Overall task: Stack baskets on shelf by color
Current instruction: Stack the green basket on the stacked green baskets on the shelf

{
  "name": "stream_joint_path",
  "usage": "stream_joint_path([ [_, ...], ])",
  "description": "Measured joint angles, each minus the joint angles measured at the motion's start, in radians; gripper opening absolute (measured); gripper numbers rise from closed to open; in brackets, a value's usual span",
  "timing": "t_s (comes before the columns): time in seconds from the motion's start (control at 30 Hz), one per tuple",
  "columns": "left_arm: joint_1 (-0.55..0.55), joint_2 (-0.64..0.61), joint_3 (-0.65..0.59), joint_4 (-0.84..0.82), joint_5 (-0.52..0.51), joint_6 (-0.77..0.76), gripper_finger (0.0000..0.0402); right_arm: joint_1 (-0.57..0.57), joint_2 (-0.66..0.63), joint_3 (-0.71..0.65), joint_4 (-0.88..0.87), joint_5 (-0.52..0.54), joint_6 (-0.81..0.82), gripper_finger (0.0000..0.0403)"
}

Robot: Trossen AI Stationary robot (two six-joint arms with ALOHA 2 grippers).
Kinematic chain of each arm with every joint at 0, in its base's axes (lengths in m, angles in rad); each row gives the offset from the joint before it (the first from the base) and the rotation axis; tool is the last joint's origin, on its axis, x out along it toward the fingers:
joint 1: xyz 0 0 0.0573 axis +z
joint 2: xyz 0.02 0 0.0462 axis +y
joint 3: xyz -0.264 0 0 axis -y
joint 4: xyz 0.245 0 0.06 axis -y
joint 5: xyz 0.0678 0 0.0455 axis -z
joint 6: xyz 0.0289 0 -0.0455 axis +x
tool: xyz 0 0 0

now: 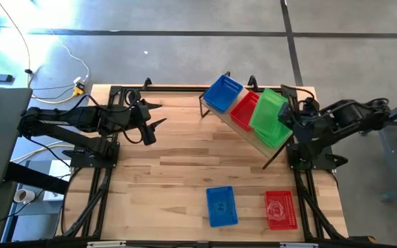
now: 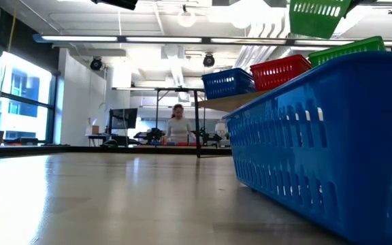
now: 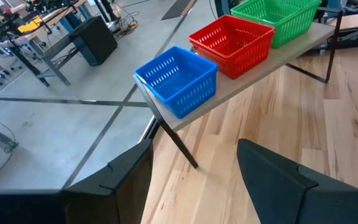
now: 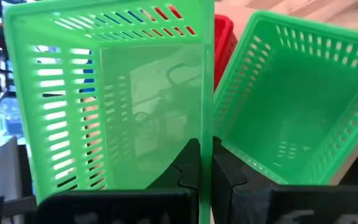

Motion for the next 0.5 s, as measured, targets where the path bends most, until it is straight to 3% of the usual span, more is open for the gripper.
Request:
stream_joint_path([
  [0.5, 0.000, 0.000, 0.000, 0.001, 0.000, -0.025, 0.0223, -0.101, -0.101, -0.086, -0.001, -0.109, -0.071, 0.0000],
])
